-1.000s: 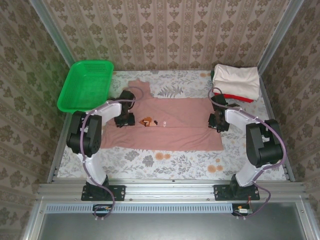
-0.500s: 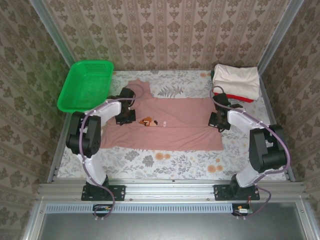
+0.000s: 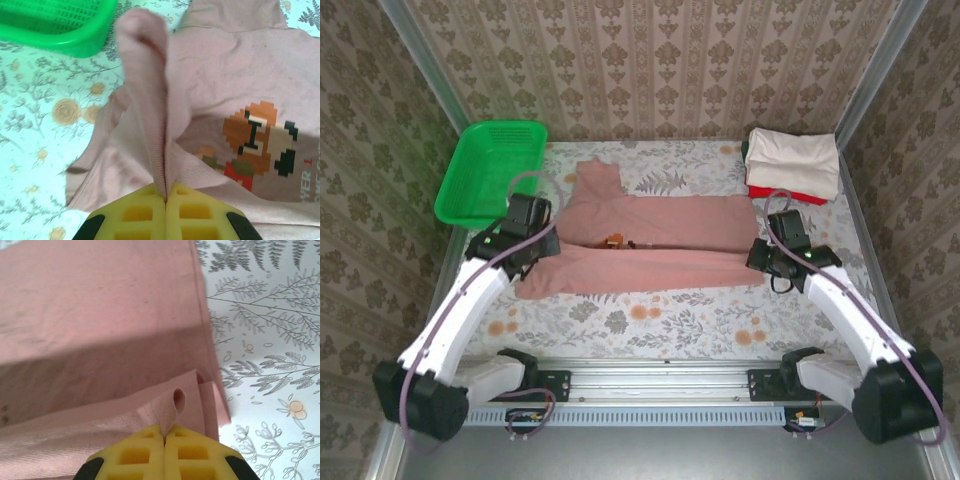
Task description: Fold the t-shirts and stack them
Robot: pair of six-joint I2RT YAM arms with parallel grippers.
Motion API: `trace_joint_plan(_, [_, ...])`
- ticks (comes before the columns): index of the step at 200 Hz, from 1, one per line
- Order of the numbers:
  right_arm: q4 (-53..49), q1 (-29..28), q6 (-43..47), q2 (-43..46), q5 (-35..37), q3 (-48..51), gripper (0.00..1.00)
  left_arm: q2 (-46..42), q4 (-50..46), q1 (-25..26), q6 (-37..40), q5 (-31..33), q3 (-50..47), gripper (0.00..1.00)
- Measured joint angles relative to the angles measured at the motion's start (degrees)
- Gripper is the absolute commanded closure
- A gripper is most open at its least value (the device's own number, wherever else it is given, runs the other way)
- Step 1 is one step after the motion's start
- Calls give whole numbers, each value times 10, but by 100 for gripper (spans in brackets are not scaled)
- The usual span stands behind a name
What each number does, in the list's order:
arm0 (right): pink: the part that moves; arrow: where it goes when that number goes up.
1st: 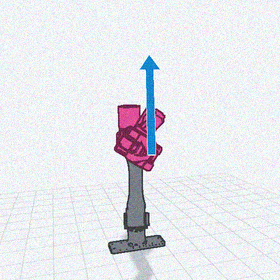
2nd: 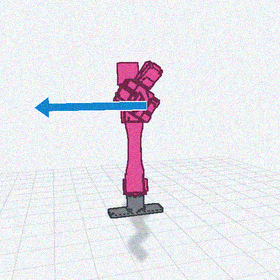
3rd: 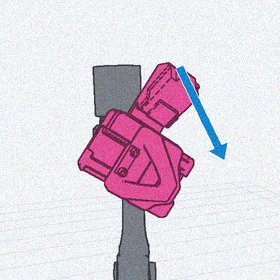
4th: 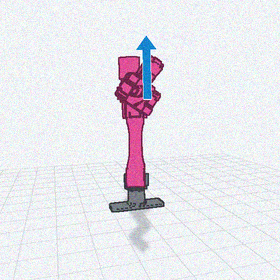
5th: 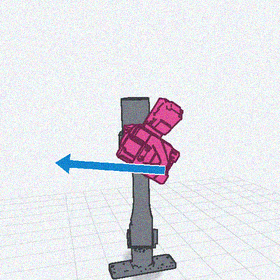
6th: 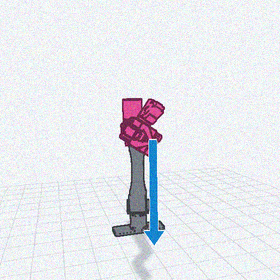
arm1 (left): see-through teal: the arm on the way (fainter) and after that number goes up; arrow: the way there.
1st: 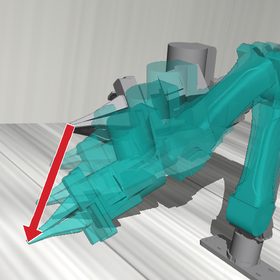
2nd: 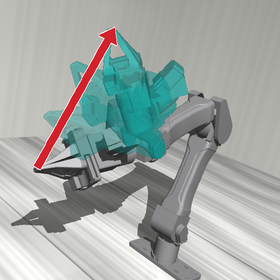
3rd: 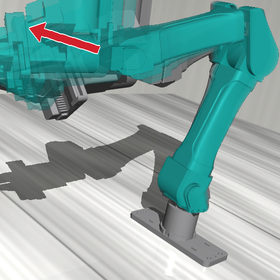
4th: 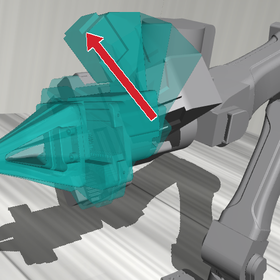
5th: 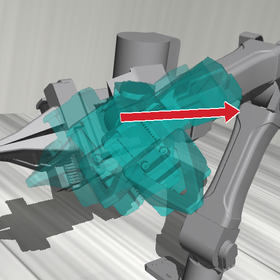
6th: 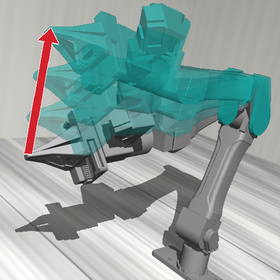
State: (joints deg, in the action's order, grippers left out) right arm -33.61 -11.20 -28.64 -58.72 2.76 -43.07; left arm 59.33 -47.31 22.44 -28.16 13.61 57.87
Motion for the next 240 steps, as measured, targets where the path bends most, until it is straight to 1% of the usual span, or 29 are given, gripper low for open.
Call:
trace_joint_plan(22, [-8, -6, 0, 53, -5, 17, 100, -48, -38, 21, -11, 15, -21, 100])
trace_joint_plan(76, [-35, -22, -3, 119, -7, 50, 99, -111, -111, 97, -56, 54, -61, 100])
trace_joint_plan(104, [-44, -31, -11, 131, -11, 56, 100, -128, -137, 110, -72, 67, -60, 100])
trace_joint_plan(168, [-57, -63, -35, 179, -11, 58, 99, -176, -210, 176, -120, 103, -37, 100])
trace_joint_plan(186, [-57, -68, -44, 192, -5, 66, 97, -174, -215, 209, -133, 112, -39, 100])
trace_joint_plan(199, [-59, -68, -47, 192, 8, 70, 97, -165, -212, 215, -134, 118, -42, 100])
trace_joint_plan(218, [-57, -68, -48, 170, 33, 70, 97, -120, -195, 205, -126, 128, -43, 100])
trace_joint_plan(240, [-50, -67, -47, 110, 70, 69, 96, -26, -150, 175, -96, 138, -40, 100])
